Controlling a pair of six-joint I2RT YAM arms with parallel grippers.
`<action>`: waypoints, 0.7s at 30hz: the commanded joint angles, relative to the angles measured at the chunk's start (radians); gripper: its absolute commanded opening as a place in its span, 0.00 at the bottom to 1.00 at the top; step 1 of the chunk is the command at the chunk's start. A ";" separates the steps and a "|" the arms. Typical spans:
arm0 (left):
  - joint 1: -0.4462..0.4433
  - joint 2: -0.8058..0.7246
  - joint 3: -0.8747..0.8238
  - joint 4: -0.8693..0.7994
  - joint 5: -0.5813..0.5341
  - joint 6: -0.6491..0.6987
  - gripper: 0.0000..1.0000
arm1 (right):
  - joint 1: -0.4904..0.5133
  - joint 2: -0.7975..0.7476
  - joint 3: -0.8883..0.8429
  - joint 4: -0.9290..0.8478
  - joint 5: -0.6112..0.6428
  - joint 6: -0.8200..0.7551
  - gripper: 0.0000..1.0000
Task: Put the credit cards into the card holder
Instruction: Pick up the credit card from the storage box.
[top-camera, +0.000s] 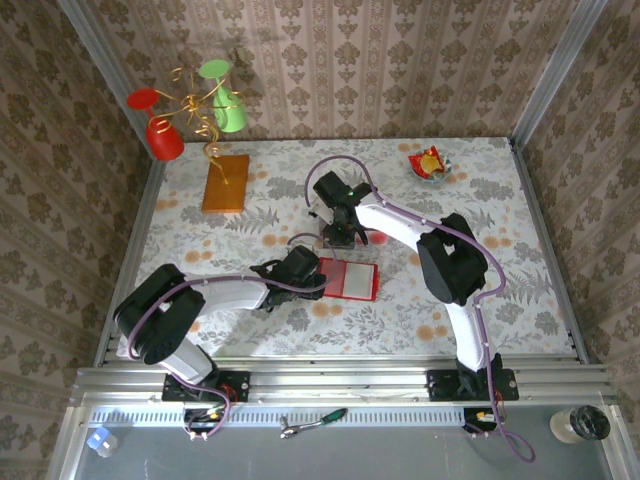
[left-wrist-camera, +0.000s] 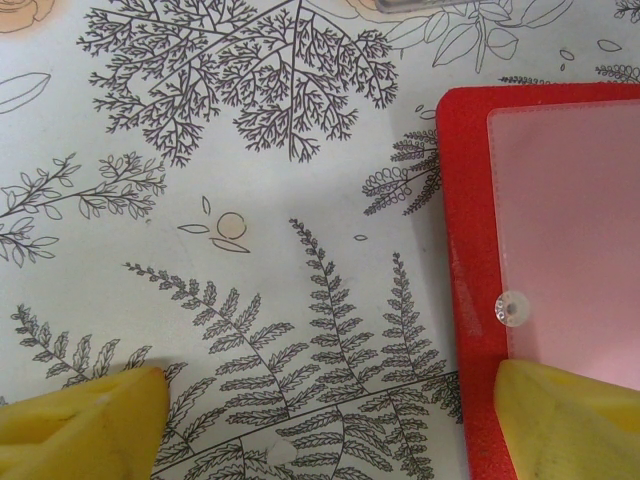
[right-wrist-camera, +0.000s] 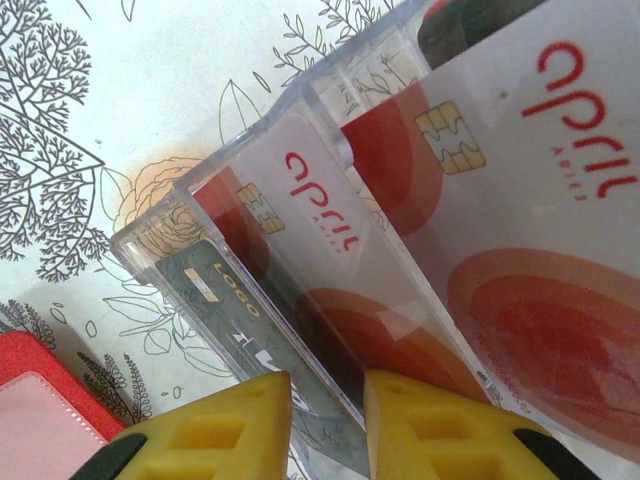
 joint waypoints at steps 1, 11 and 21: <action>-0.009 0.018 0.007 -0.007 0.008 -0.018 0.86 | 0.008 0.032 0.033 -0.037 0.006 -0.021 0.25; -0.009 0.019 0.006 -0.007 0.007 -0.020 0.86 | 0.009 0.023 0.033 -0.036 -0.008 -0.049 0.05; -0.009 0.020 0.004 -0.004 0.011 -0.018 0.86 | 0.032 -0.040 0.030 -0.038 -0.011 -0.122 0.00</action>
